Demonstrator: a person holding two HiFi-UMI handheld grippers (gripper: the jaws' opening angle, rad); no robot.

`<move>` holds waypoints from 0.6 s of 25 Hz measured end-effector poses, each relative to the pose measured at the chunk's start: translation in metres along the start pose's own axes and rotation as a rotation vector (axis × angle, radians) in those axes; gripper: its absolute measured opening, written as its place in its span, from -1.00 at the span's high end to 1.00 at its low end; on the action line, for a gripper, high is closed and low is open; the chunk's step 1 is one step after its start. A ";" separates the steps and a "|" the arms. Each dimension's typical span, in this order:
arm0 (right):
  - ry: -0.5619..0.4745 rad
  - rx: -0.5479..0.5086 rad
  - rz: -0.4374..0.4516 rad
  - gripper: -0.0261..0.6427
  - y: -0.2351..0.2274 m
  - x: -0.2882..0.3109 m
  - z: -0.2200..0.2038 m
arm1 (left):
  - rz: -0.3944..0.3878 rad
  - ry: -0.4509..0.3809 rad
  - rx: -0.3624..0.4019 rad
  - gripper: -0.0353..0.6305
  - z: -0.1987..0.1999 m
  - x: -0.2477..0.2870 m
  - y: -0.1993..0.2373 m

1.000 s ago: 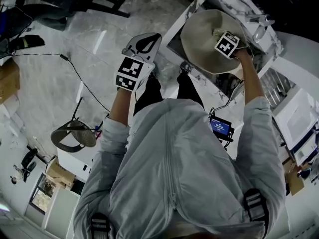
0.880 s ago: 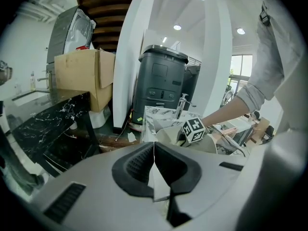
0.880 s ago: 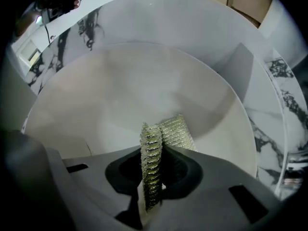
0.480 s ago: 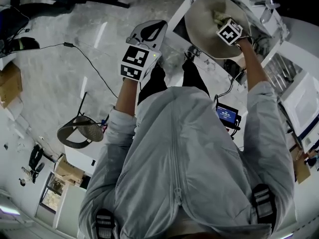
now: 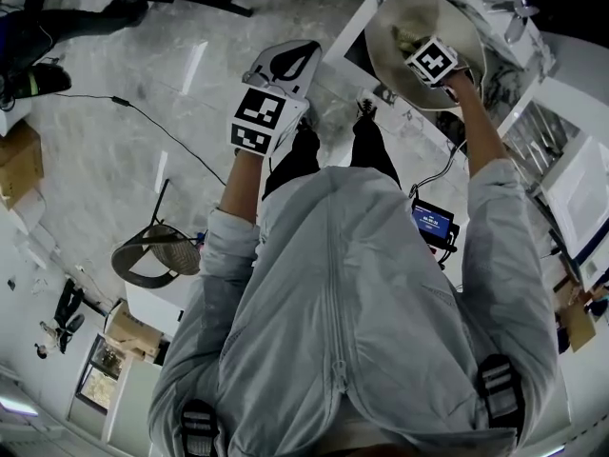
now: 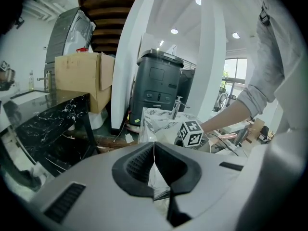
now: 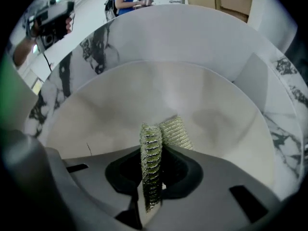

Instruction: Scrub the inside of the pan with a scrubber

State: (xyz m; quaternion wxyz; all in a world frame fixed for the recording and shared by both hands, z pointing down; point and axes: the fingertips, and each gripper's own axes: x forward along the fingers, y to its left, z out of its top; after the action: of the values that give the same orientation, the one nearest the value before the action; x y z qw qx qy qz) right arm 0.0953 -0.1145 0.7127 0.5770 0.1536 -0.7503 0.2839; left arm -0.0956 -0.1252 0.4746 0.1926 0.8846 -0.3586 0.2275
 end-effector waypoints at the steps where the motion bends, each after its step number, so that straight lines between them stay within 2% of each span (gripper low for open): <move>1: -0.031 0.029 0.017 0.67 0.001 -0.001 0.008 | -0.001 -0.002 0.002 0.82 -0.001 -0.003 0.002; 4: -0.118 0.183 0.171 0.67 0.020 -0.001 0.026 | 0.001 -0.007 0.008 0.82 -0.003 -0.015 0.008; 6: -0.145 0.226 0.242 0.67 0.037 0.000 0.033 | 0.004 -0.011 0.010 0.82 -0.004 -0.024 0.014; 11: -0.277 0.357 0.344 0.67 0.056 -0.012 0.057 | 0.011 -0.028 0.011 0.82 -0.008 -0.048 0.030; 13: -0.326 0.374 0.374 0.67 0.065 -0.025 0.068 | 0.009 -0.039 0.014 0.82 -0.007 -0.060 0.033; 15: -0.374 0.367 0.367 0.67 0.072 -0.042 0.079 | 0.002 -0.056 0.020 0.82 -0.005 -0.072 0.034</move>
State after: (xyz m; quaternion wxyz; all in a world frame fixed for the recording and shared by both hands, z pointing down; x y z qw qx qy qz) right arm 0.0058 -0.1095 0.6411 0.3308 0.1669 -0.7948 0.4807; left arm -0.1676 -0.1066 0.4460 0.1733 0.8923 -0.3622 0.2064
